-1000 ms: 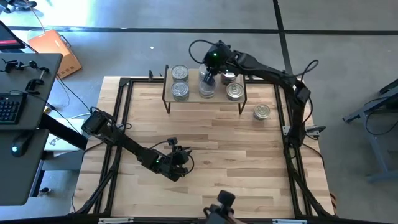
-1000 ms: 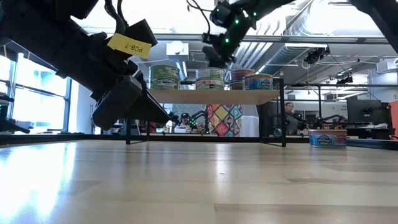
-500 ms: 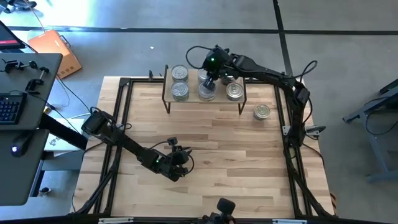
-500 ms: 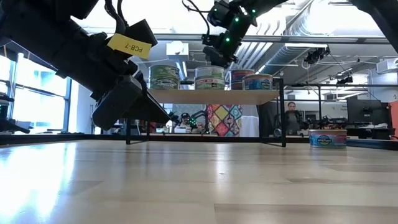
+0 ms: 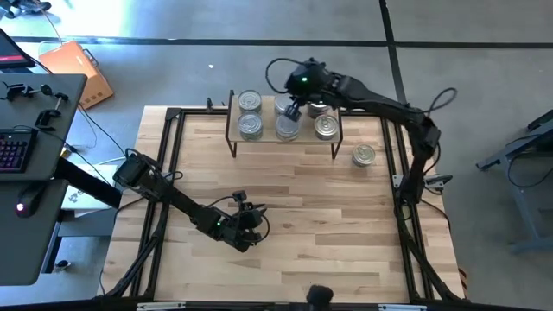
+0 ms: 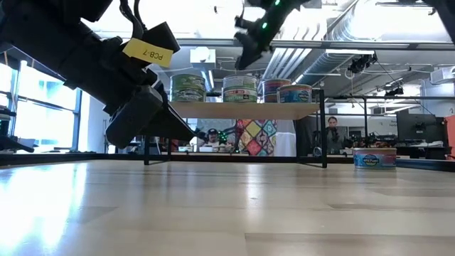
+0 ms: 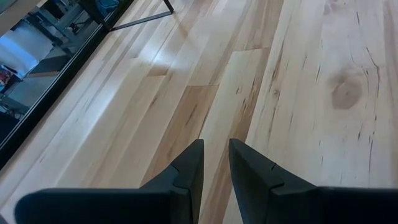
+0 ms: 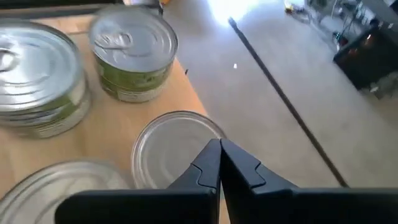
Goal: Stack canned seafood by type on shelf
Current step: Stack the blue tuna can on top of the bottom blue tuna can on the shelf
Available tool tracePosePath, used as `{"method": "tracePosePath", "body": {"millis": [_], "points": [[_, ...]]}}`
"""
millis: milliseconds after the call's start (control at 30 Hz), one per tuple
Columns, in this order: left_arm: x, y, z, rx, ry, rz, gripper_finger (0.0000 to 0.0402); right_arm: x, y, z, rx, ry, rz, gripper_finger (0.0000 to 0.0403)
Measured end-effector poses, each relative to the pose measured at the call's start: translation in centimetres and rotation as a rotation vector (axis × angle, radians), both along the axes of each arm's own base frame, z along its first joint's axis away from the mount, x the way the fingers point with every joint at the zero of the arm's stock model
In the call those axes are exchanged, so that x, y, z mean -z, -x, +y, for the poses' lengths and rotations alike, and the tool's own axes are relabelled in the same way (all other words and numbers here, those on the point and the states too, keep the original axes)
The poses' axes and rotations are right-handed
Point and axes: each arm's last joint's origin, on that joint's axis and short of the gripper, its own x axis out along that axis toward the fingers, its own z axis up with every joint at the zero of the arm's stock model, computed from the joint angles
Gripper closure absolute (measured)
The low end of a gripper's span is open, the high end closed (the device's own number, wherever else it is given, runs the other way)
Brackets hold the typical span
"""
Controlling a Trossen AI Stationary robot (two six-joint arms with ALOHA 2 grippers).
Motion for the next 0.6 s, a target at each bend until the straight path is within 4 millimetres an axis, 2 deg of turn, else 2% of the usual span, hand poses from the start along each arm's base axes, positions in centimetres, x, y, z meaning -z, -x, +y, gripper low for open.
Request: {"method": "tracePosePath", "body": {"millis": [100,200,333,433,500,600], "points": [[0.0,0.0,-0.1,0.001,0.003,-0.002,0.0332,-2.0,1.3,2.2,-0.063,0.006,0.011,0.0403],[0.0,0.1,-0.3,0.007,0.003,-0.002,0.0332,-3.3,2.7,5.3,-0.209,-0.038,0.064,0.0403],[0.0,0.2,-0.5,0.012,0.003,-0.004,0.0332,-3.4,4.1,9.4,-0.421,-0.187,0.172,0.0403],[0.0,0.2,-0.5,0.012,0.004,-0.006,0.0332,-2.1,4.8,12.3,-0.506,-0.243,0.246,0.0403],[0.0,0.2,-0.5,0.012,0.004,-0.007,0.0332,-0.3,5.5,14.2,-0.553,-0.252,0.272,0.0403],[0.0,0.2,-0.5,0.007,0.013,-0.014,0.0332,2.8,7.6,16.6,-0.559,-0.291,0.265,0.0403]]}}
